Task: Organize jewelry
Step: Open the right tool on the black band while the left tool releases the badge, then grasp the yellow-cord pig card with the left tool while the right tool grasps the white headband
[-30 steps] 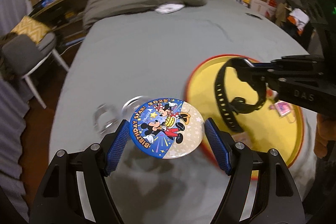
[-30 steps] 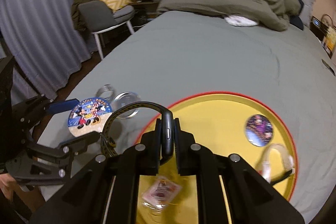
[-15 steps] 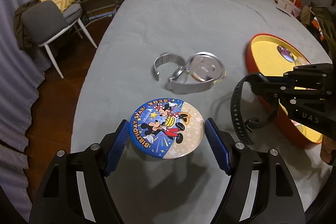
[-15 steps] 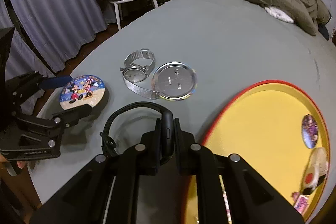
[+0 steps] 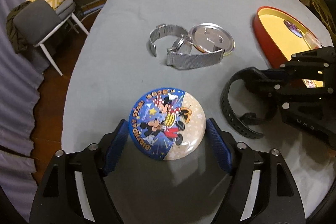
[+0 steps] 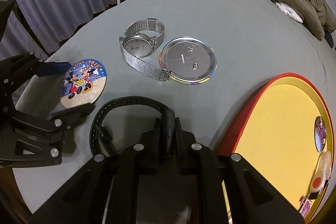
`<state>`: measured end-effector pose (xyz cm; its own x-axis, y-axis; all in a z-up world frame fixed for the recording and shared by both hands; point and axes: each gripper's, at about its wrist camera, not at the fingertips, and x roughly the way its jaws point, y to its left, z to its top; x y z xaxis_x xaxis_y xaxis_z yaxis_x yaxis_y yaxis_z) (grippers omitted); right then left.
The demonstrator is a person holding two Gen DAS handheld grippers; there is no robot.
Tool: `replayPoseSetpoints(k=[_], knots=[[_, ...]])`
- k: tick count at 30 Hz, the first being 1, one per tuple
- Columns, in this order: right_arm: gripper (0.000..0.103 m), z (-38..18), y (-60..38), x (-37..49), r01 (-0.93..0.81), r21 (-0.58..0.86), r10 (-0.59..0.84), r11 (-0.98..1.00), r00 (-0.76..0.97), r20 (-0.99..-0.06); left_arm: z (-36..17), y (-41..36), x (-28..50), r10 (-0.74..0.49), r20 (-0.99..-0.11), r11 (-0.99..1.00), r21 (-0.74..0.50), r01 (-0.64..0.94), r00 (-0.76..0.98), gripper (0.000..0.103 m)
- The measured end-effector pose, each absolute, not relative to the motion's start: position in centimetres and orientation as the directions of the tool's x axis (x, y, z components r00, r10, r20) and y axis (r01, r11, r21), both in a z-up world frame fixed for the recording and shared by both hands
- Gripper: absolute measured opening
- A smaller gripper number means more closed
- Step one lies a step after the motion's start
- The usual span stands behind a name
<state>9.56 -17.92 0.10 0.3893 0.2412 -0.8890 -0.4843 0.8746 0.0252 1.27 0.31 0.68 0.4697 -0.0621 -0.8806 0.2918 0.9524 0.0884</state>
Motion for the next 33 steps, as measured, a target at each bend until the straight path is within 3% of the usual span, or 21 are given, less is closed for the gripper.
replayPoseSetpoints(k=[1, 2, 3, 5, 7, 12, 17, 22, 27, 33], knots=[[0.016, 0.1, -18.1, 9.6, -0.481, 0.029, 0.244, 0.876, 0.391, -0.887, 0.7, 0.4, 1.2, -0.054, -0.883, 0.953, 0.095, 0.289, 0.466, 0.086], [0.03, 0.1, -18.2, 9.6, -0.476, 0.028, 0.242, 0.879, 0.394, -0.887, 0.8, 0.4, 1.1, -0.04, -0.885, 0.954, 0.104, 0.282, 0.463, 0.091], [0.034, 0.3, -18.4, 9.6, -0.477, 0.033, 0.25, 0.878, 0.398, -0.882, 1.0, 0.5, 1.1, -0.028, -0.888, 0.956, 0.111, 0.272, 0.46, 0.093], [0.066, 0.9, -18.2, 9.3, -0.493, 0.05, 0.283, 0.868, 0.41, -0.867, 1.3, 0.6, 1.3, -0.015, -0.89, 0.961, 0.113, 0.252, 0.456, 0.095], [0.076, 1.9, -18.3, 8.8, -0.492, 0.026, 0.283, 0.87, 0.456, -0.843, 2.0, 0.6, 1.5, 0.004, -0.885, 0.966, 0.125, 0.228, 0.466, 0.095], [0.076, 5.3, -19.8, 8.3, -0.482, 0.033, 0.316, 0.876, 0.522, -0.792, 6.5, -0.5, 1.5, 0.04, -0.805, 0.978, 0.154, 0.143, 0.591, 0.096], [0.086, 9.0, -24.0, 8.3, -0.428, 0.042, 0.314, 0.903, 0.59, -0.744, 10.2, -3.6, 1.9, -0.031, -0.758, 0.988, 0.076, 0.135, 0.651, 0.097], [0.086, 10.4, -30.1, 7.8, -0.361, -0.002, 0.241, 0.932, 0.625, -0.743, 10.4, -8.6, 2.4, -0.13, -0.778, 0.974, 0.014, 0.225, 0.614, 0.097], [0.086, 9.7, -36.8, 7.6, -0.268, 0.007, 0.175, 0.963, 0.609, -0.774, 7.8, -15.8, 2.0, -0.176, -0.837, 0.914, 0.057, 0.402, 0.519, 0.097], [0.086, 7.2, -44.7, 7.1, -0.142, 0.032, 0.107, 0.989, 0.563, -0.819, 5.5, -22.9, -0.1, -0.256, -0.878, 0.82, 0.024, 0.571, 0.405, 0.097]])
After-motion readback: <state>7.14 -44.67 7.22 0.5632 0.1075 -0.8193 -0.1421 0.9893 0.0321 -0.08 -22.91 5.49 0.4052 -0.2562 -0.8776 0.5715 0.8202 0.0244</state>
